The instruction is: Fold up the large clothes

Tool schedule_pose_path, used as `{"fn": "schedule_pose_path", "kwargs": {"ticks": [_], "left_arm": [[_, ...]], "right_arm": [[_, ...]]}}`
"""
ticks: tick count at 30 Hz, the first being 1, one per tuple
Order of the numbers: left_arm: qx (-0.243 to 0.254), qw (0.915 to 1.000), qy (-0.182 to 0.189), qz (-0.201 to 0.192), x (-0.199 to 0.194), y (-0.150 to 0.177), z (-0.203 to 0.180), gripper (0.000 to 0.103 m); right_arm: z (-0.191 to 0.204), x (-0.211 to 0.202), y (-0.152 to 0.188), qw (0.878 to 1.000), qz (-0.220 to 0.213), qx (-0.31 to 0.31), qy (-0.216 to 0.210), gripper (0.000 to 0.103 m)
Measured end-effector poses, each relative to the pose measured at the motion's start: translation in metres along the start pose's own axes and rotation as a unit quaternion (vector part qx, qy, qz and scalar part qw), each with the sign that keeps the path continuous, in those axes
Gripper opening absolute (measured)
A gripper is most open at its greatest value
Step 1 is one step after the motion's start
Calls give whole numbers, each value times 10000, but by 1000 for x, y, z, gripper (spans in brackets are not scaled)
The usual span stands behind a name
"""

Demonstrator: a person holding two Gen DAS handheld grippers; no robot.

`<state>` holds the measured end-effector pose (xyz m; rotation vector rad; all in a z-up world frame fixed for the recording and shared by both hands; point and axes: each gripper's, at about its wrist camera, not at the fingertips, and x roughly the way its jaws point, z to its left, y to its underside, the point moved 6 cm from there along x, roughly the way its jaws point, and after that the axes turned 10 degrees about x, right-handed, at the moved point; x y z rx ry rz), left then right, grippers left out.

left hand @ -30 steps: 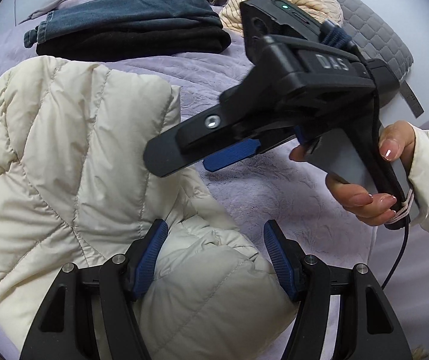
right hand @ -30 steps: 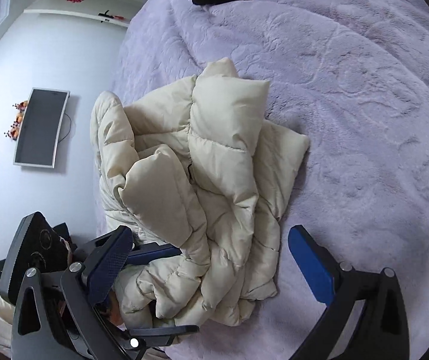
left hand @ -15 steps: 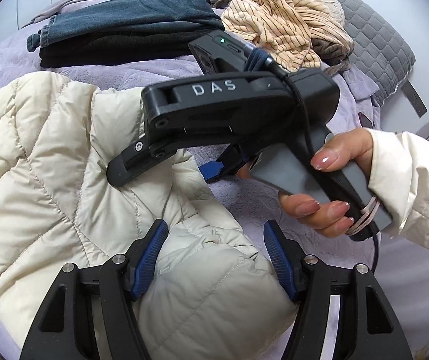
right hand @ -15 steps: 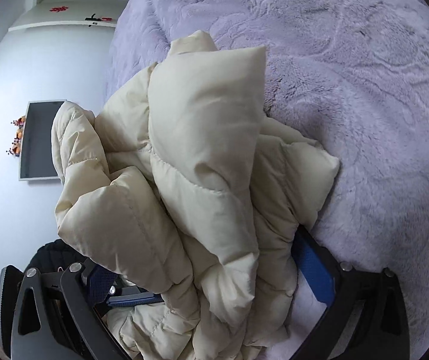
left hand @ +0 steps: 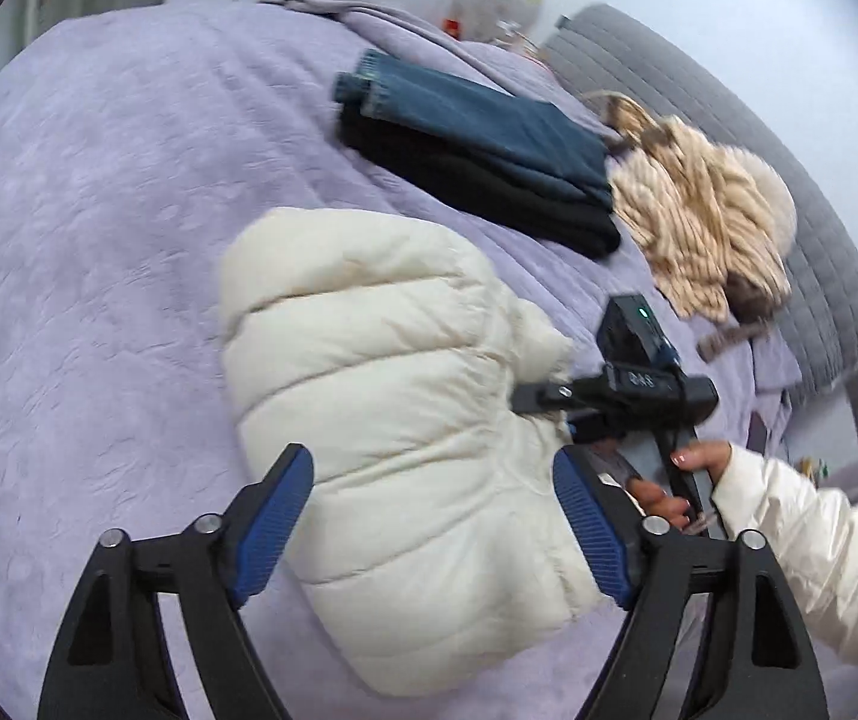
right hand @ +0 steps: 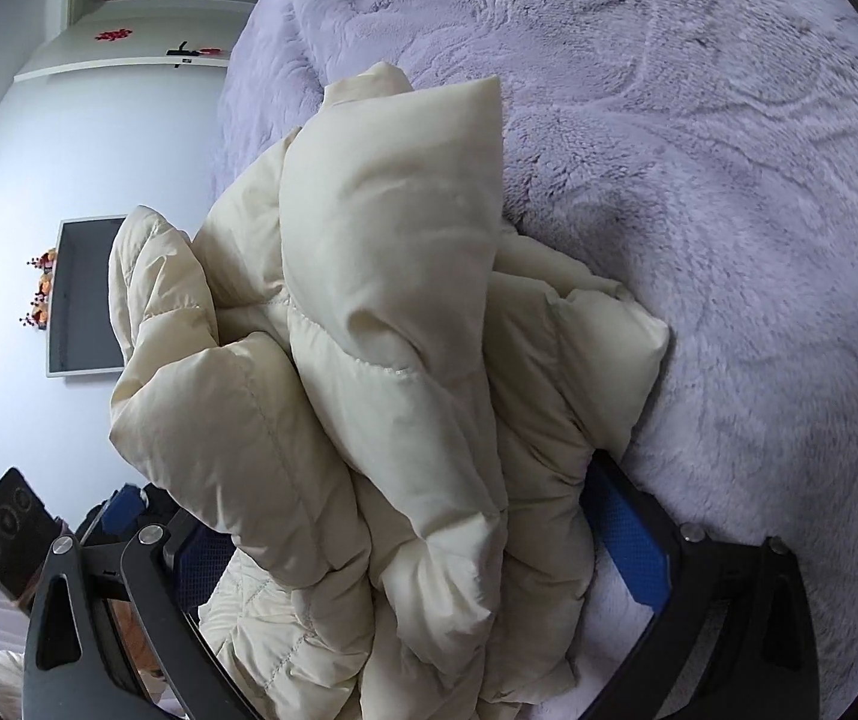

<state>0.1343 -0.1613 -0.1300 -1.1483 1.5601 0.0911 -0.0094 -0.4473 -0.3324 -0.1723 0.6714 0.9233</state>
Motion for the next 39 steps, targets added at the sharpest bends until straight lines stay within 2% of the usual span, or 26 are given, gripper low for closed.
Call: {"fn": "schedule_pose_path", "kwargs": {"ticks": [1,3,7,9,12,16,20,22,31,35,36,38,39], "left_arm": [[-281,9996,16,7,-2,4,20,83],[-777,9964,326,82,5,12,47,83],[-1325,9869,787,477,50,32,84,83],[-1391,9838,933,647,77,39,85,83],[-1514,9792,1198,625,97,42,86,83],[-1262,9834,1173,568,101,37,73,83],[-1146,9844,1185,618,103,33,69,83],[-1136,9842,1187,658,105,33,67,87],[-821,9888,963,786,126,30,46,97],[-710,9917,664,837,131,28,39,97],[-706,9922,610,828,131,27,38,96],[-628,9938,471,789,128,26,34,89],[-578,9945,414,775,126,25,32,88]], "right_arm": [[0,0,1,10000,-3,5,28,103],[1,1,0,9999,-5,-4,119,103],[5,-1,4,9995,-6,-57,324,103],[5,-2,6,9991,-19,-63,414,103],[7,-6,9,9975,-57,-121,688,103],[15,-28,15,9901,-339,-483,1275,103],[6,-41,25,9886,-289,-530,1382,103],[-4,-39,25,9907,-237,-347,1293,103],[-7,-17,14,9998,-127,-106,122,103],[-7,-10,11,9997,-215,19,88,103],[-8,-11,11,9997,-238,61,81,100],[-9,-16,14,9996,-261,113,-36,81],[-9,-19,17,9994,-252,186,-138,65]]}}
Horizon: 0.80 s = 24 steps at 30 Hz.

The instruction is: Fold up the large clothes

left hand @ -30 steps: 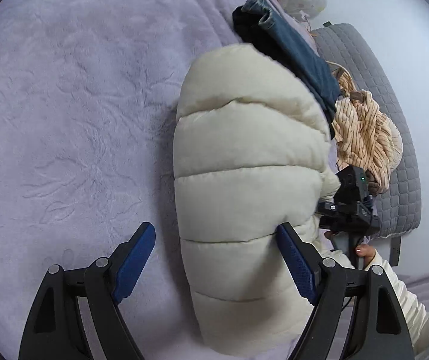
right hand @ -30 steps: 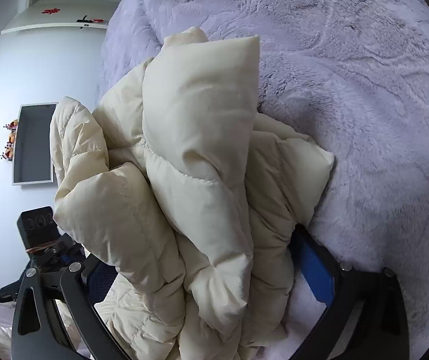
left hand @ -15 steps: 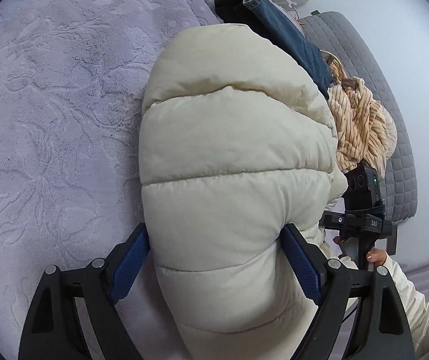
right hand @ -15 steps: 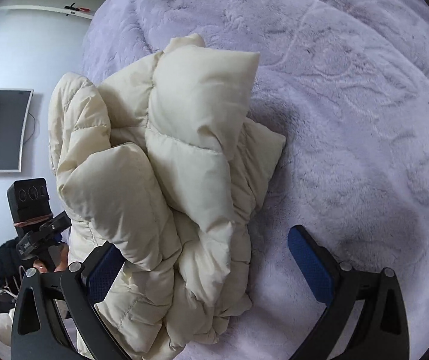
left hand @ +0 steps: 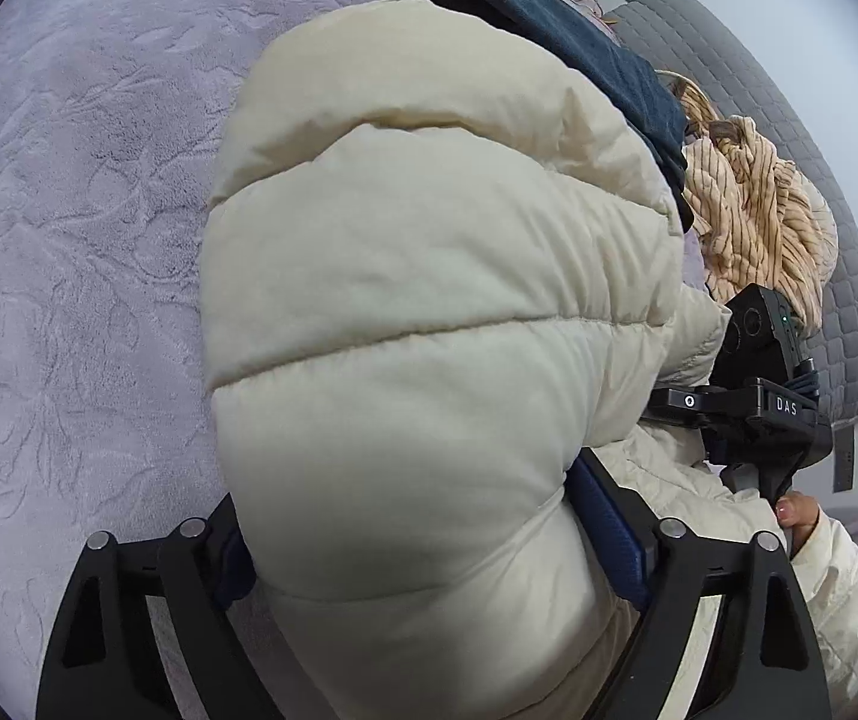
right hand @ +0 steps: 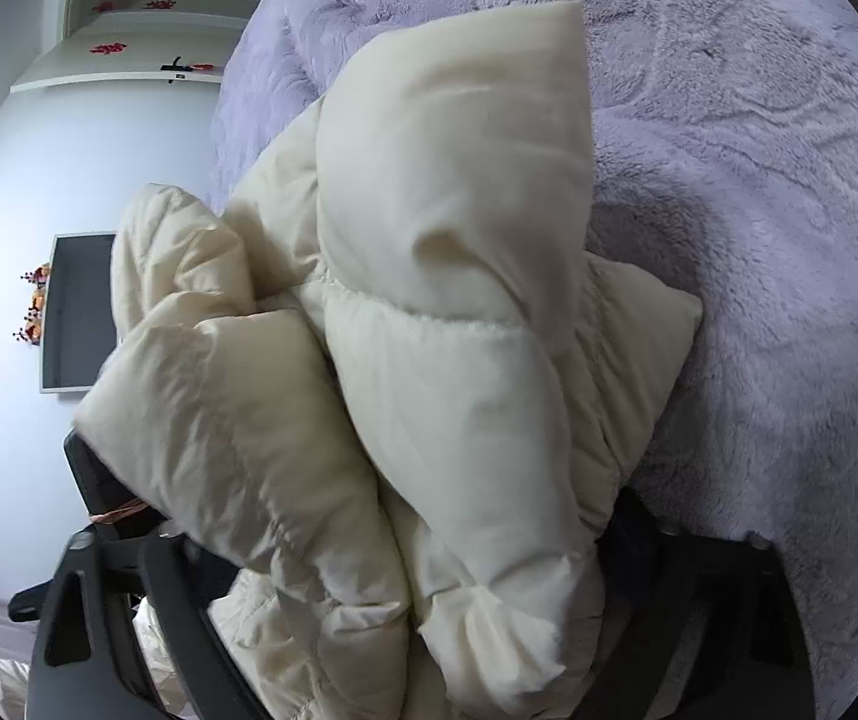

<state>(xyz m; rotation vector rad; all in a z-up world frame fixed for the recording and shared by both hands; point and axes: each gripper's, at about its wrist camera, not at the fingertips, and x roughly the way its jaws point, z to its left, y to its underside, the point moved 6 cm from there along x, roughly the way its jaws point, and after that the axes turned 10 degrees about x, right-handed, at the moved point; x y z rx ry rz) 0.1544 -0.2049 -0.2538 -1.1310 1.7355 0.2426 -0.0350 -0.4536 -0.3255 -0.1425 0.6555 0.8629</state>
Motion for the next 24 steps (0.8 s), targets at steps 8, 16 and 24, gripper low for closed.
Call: {"fn": "schedule_pose_path", "kwargs": {"ticks": [8,16,24], "left_arm": [[112,9997,-211,-57,-26,0,-14,82],[52,9995,-308,-71,-69,16,-12,83],[-76,9988,-469,-70,-125,52,6,83]], "right_arm": [[17,-13,22,9999,-84,-34,-56,51],[36,-18,46,9998,-34,31,-172,51],[59,-5,76,9996,151,-49,-230,51]]}}
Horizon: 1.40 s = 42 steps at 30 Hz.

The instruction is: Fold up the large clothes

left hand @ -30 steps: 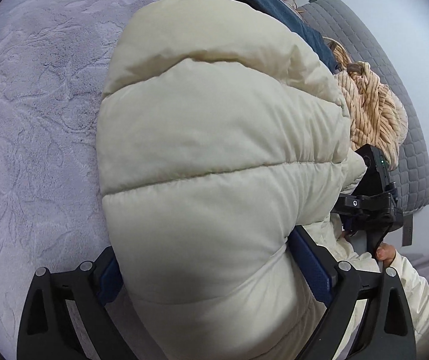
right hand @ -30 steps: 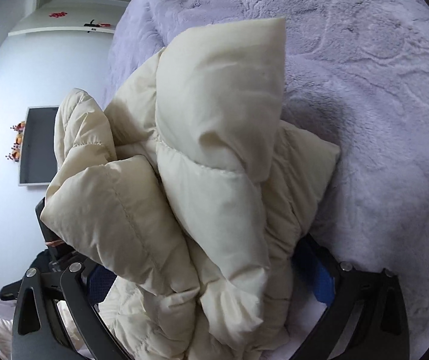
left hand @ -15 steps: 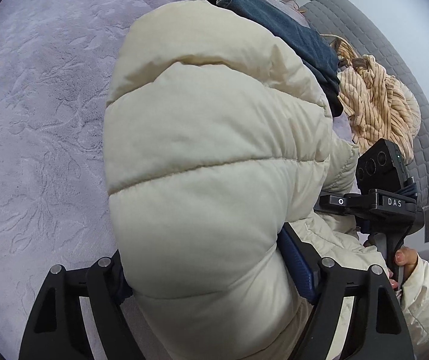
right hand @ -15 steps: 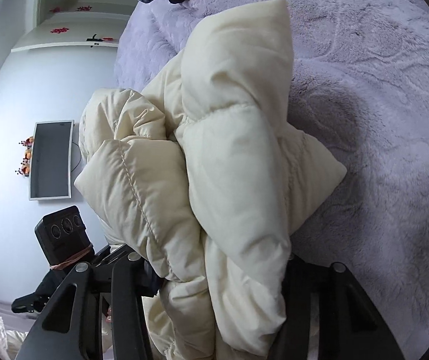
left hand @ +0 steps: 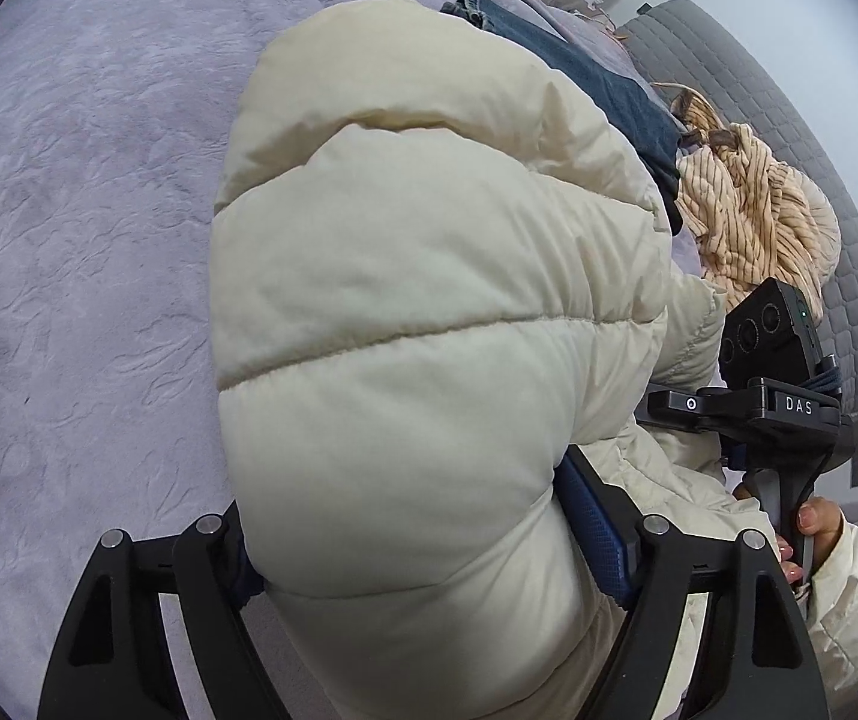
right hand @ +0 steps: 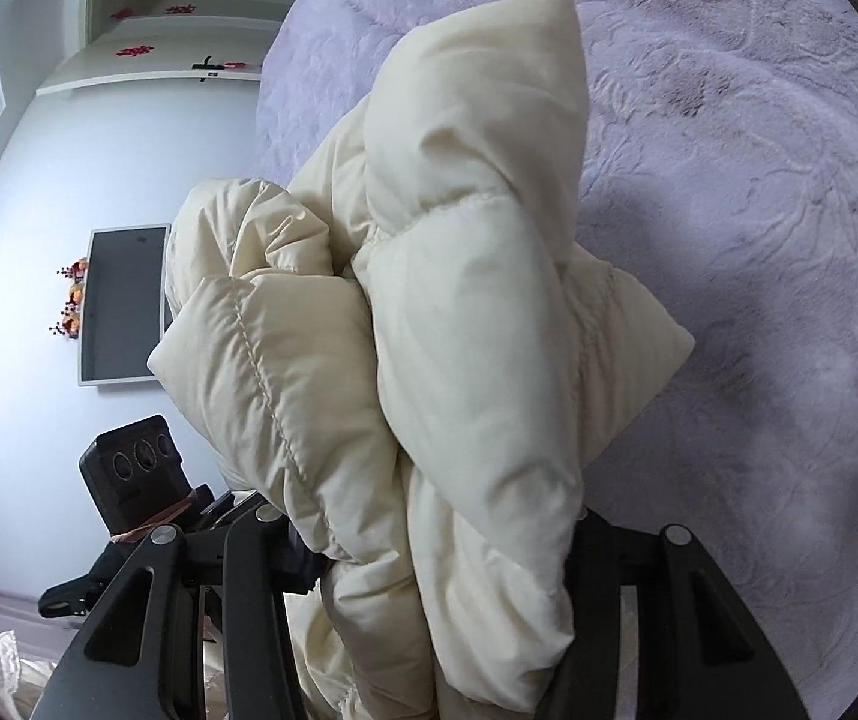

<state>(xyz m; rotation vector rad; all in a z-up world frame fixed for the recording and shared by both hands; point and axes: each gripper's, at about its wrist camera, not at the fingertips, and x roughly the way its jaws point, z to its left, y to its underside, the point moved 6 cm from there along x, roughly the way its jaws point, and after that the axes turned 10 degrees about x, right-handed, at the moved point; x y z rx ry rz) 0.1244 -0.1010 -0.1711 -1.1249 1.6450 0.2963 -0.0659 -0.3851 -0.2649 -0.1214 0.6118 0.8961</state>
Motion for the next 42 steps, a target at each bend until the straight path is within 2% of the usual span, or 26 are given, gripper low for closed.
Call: {"fn": "schedule_pose_path", "kwargs": {"ticks": [4,9,12,16,20,23,29,30,32,33,36,40,42], "left_arm": [[-174,9997,-123,74,-21,26,19,83],[-321,9984,-381,274,-36,68,48,83],[-437,9968,-514,418,-35,92,64,83],[-527,9943,-716,591,-25,119,80,83],[-516,9939,-829,520,-17,123,80,86],[-510,9930,-935,513,-9,118,73,87],[-383,9908,-1195,502,2,109,54,87],[-374,9904,-1231,504,2,109,52,87],[-379,9898,-1276,511,5,105,47,87],[-378,9895,-1296,516,10,99,41,87],[-353,9892,-1326,518,12,97,37,87],[-339,9895,-1302,536,12,96,35,87],[-300,9903,-1235,555,9,95,37,87]], "right_arm": [[16,26,13,9999,149,-31,40,51],[16,59,37,9991,392,48,139,51],[9,76,51,9981,533,87,289,51],[1,99,50,9960,615,118,642,52],[3,99,41,9938,553,144,959,58],[17,86,42,9894,479,10,1373,62],[36,34,42,9752,-14,-351,2186,62],[44,27,43,9724,-129,-425,2290,61],[57,12,52,9706,-334,-553,2320,45],[65,9,56,9722,-351,-575,2244,35],[71,3,92,9746,-282,-769,2083,22],[81,29,128,9685,161,-1059,2247,20],[68,33,148,9555,294,-1287,2636,20]]}}
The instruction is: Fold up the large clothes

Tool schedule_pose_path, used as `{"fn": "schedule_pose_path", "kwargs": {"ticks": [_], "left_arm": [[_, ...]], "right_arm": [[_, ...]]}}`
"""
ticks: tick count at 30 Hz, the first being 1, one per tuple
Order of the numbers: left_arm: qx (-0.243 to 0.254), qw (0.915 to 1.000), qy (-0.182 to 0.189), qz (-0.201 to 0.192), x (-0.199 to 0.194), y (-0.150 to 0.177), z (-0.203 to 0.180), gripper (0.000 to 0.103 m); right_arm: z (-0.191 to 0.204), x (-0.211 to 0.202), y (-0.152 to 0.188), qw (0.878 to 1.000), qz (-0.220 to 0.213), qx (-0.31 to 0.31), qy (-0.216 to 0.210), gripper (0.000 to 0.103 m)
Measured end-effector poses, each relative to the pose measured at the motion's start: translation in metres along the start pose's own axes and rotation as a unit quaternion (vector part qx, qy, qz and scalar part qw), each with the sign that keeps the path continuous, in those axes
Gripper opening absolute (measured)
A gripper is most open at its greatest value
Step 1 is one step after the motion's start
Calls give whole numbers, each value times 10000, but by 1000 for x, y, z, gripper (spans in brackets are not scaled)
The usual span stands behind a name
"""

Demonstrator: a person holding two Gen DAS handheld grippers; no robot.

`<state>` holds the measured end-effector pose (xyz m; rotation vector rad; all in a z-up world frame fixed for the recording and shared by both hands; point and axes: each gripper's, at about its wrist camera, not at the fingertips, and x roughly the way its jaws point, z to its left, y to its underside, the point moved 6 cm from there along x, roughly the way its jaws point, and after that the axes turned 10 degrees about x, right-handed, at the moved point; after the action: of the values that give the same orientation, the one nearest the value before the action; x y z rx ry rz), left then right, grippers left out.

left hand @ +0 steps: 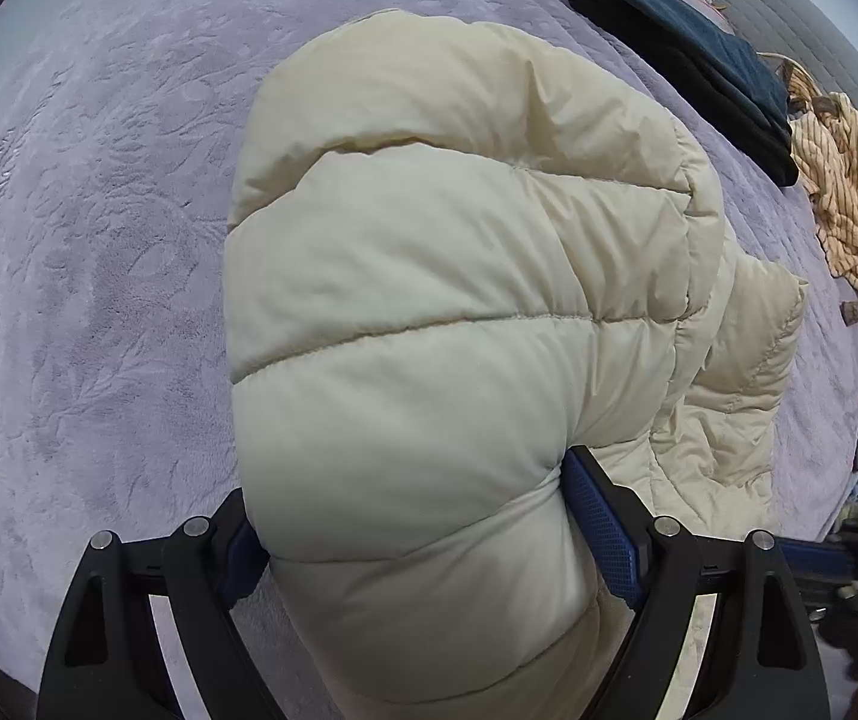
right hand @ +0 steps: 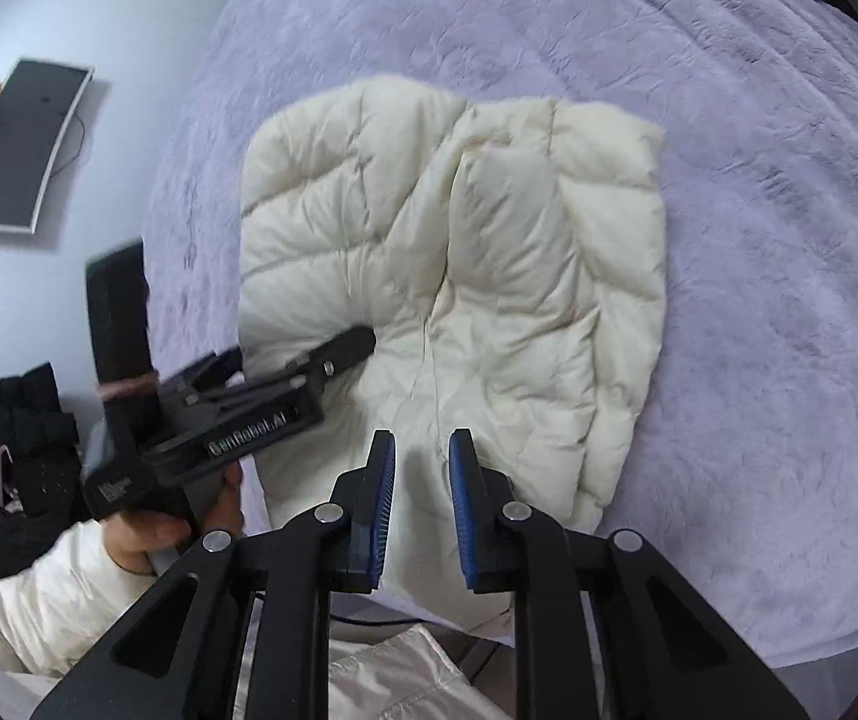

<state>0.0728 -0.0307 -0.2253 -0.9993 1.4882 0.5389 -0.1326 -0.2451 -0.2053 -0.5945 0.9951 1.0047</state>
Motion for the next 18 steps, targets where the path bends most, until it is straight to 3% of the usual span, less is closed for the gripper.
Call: {"fn": "schedule_pose_path", "kwargs": {"ticks": [2,3,7,12,15,18], "left_arm": [[97,9999,67,4,-7,0,1,87],[167,9998,43,-34,-14,0,2,87],[486,9977,-224,-425,-51,-11,6,87],[788,9904,107,-1130,-100,-50,-6,87],[1126,9852,463,-1204,-98,-73,-32,87],[1269,9858,662,-879,-59,-84,-54,87]], "right_arm": [[-13,12,6,9992,-5,-94,394,17],[-20,16,7,9988,-24,-49,481,11],[-41,24,5,9987,-111,272,421,8],[-36,25,8,9984,-188,458,285,8],[-38,22,10,9981,-247,495,253,8],[-59,21,14,9977,-314,529,274,8]]}}
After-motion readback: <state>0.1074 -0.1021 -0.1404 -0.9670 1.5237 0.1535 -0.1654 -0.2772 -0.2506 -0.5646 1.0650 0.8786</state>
